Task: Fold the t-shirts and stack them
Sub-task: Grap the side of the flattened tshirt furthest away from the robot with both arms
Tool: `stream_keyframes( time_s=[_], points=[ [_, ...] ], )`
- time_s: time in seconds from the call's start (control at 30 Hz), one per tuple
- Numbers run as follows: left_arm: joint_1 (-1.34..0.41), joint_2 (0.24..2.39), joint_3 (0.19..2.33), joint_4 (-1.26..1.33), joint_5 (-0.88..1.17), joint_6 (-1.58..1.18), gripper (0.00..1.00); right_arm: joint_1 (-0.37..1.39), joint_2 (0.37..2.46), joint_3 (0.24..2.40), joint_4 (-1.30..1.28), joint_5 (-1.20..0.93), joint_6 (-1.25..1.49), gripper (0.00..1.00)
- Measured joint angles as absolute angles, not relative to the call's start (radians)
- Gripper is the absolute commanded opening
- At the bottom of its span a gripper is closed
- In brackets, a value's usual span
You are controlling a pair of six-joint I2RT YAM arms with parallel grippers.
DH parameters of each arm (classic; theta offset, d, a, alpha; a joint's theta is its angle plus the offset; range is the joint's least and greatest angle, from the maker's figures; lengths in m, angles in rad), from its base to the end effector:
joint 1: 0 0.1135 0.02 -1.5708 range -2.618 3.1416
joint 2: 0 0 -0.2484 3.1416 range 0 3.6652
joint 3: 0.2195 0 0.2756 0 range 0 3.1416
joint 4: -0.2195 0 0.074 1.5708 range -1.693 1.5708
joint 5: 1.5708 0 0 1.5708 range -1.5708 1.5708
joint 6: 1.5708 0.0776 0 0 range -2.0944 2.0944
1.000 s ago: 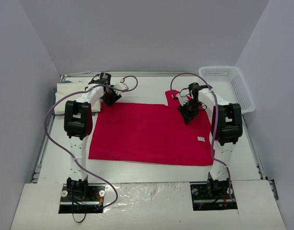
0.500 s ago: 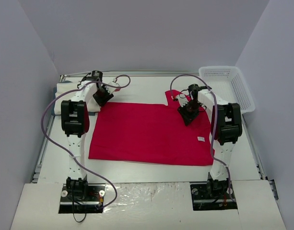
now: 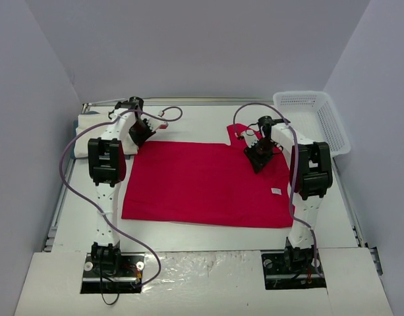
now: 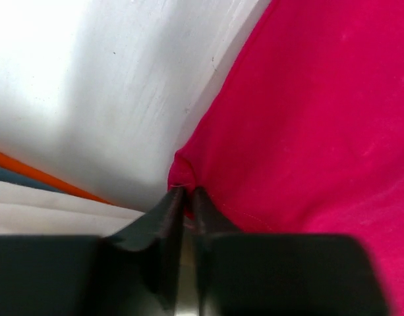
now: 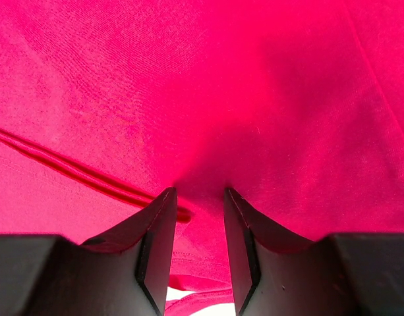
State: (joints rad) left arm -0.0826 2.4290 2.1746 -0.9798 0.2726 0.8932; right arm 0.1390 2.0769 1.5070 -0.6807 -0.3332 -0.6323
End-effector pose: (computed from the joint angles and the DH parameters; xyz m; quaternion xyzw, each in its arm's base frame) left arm 0.5290 -0.0648 0.1259 0.4780 0.8521 -0.0577 0.2053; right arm 0.4378 0.0869 0.0963 -0.3907 0.8921 0.1204 0.1924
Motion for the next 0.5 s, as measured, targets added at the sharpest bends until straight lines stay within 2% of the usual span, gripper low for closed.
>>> stream_keyframes(
  time_s=[0.27,0.5],
  points=[
    [-0.084,2.435,2.184,-0.981,0.261,0.87,0.02,0.139,2.077,1.507,-0.68,-0.329,-0.632,0.31],
    [-0.084,2.353,2.042,-0.84,0.216,0.722,0.02,0.139,2.071,1.51,-0.68,-0.324,-0.632,0.34]
  ],
)
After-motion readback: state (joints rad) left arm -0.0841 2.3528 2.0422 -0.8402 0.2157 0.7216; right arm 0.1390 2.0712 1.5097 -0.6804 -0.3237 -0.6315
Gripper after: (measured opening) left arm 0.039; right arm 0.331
